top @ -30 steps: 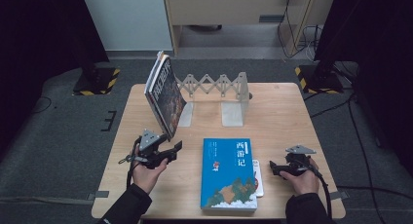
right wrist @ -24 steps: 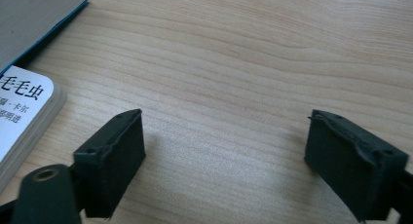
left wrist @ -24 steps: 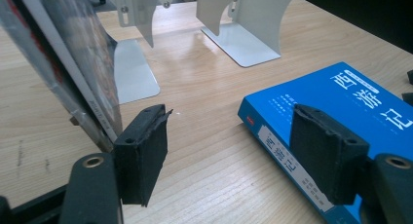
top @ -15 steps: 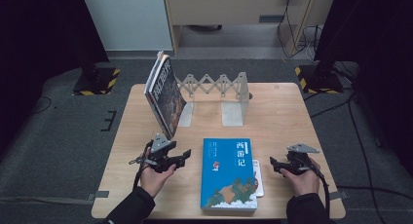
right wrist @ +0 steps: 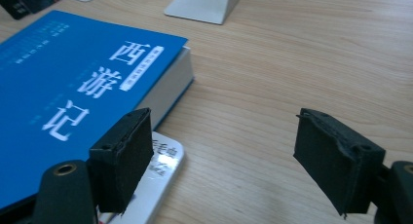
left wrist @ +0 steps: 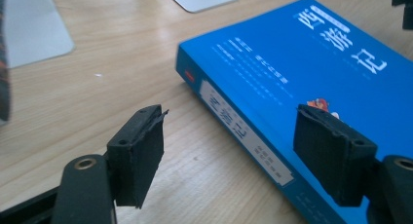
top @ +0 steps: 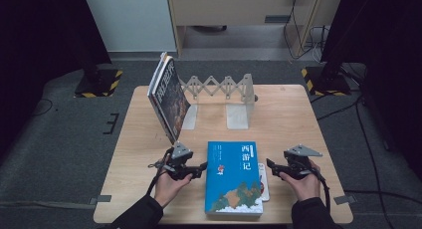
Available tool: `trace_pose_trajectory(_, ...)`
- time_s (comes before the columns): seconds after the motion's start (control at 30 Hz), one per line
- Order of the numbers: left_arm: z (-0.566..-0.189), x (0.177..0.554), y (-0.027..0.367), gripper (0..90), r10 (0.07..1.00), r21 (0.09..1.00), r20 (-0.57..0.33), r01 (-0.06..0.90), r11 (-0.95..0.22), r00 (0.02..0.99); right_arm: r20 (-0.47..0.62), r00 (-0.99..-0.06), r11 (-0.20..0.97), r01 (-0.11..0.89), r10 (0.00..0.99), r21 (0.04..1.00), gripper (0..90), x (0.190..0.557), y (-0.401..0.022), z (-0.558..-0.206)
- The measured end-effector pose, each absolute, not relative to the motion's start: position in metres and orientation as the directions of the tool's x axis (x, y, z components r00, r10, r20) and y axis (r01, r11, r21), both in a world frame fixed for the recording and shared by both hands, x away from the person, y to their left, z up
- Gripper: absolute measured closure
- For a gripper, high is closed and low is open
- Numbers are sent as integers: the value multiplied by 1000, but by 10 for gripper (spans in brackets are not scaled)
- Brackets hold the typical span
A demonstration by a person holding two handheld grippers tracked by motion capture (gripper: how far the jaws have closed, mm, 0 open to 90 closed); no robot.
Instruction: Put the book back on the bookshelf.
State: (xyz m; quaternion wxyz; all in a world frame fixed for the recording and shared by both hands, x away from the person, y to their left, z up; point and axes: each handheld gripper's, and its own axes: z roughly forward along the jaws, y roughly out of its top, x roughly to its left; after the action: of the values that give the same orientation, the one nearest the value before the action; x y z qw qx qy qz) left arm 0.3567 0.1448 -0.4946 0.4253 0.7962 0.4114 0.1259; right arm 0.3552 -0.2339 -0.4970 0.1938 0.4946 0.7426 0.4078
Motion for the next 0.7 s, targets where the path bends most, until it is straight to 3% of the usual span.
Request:
trace_pose_trajectory(0.2,-503,358,133,239,741,763,-168,561,-320,650,162,-466,166,586,870,793,230,354,-222,-495)
trace_pose_trajectory(0.4,-512,361,128,187,725,759,-264,601,-251,636,199,-488,166,606,850,778,246,353,-211,-497)
trace_pose_trajectory(0.7,-521,365,126,150,712,757,-328,624,-195,620,234,-506,179,640,830,748,265,354,-200,-501)
